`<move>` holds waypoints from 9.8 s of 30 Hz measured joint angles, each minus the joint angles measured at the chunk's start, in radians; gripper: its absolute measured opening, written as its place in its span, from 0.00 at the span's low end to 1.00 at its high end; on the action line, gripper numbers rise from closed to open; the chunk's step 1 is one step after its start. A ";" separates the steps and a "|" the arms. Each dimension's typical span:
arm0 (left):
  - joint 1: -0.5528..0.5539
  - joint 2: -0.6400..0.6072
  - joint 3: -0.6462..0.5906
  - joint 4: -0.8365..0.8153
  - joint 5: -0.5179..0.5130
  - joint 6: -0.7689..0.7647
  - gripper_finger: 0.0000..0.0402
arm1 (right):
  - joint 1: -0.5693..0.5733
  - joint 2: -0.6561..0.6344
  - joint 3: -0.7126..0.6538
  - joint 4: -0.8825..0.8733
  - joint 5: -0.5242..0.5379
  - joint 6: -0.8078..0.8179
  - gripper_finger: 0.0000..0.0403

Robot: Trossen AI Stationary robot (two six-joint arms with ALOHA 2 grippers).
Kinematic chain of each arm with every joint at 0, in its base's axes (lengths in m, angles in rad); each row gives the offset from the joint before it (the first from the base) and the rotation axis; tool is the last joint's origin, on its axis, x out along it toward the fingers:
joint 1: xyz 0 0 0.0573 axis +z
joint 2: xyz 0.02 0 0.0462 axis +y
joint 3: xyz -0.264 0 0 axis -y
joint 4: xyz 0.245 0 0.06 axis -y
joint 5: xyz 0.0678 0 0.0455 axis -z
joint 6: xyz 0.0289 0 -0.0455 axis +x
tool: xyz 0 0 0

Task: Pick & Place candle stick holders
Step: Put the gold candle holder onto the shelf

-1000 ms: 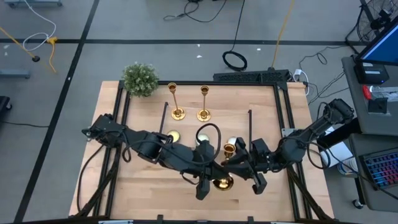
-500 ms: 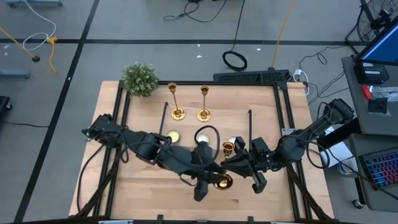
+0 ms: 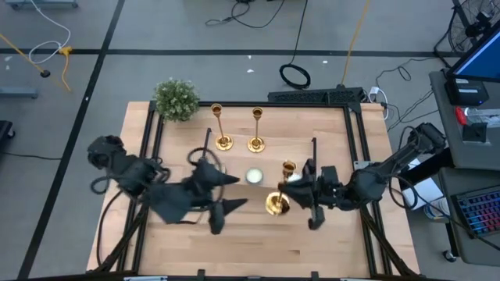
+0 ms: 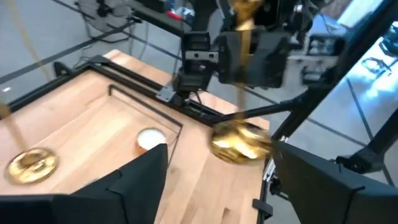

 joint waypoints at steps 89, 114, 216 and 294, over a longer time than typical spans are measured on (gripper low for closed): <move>-0.239 0.151 -0.001 -0.378 -0.281 -0.765 0.77 | -0.342 -0.022 -0.485 -0.056 0.709 0.079 0.04; -0.239 0.151 -0.001 -0.380 -0.281 -0.763 0.77 | -0.344 0.003 -0.485 -0.055 0.663 0.094 0.07; 0.067 0.083 -0.001 -0.650 -0.038 -0.692 0.77 | -0.264 -0.202 -0.396 -0.269 -0.482 0.398 0.00; 0.242 0.011 -0.001 -0.631 -0.120 -0.503 0.03 | -0.479 -0.229 -0.202 -1.103 -0.226 0.397 0.00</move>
